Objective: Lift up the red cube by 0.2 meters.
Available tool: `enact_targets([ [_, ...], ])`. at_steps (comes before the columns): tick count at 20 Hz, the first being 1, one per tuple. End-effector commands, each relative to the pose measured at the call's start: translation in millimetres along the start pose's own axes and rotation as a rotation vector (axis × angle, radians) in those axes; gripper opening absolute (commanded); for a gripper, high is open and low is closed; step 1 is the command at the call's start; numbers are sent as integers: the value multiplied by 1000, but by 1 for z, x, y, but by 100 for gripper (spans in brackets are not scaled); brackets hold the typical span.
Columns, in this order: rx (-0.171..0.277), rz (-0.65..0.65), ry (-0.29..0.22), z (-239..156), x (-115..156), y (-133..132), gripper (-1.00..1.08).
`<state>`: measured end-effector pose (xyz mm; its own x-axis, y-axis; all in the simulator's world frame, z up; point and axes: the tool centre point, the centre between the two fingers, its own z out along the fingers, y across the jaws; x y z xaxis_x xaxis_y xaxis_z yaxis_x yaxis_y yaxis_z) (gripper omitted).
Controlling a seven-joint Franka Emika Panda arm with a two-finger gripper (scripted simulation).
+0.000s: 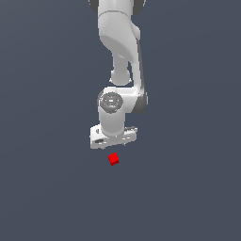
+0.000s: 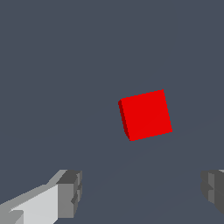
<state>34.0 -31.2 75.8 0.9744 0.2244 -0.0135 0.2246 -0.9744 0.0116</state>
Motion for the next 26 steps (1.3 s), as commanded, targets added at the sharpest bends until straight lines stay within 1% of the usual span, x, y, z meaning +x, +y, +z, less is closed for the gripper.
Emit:
enact_targets([
  [1, 3, -55, 4, 14, 10, 4, 100],
  [9, 9, -178, 12, 45, 34, 11, 100],
  [18, 10, -220, 15, 56, 43, 12, 100],
  [19, 10, -220, 15, 56, 43, 12, -100],
  [26, 10, -220, 15, 56, 43, 12, -100],
])
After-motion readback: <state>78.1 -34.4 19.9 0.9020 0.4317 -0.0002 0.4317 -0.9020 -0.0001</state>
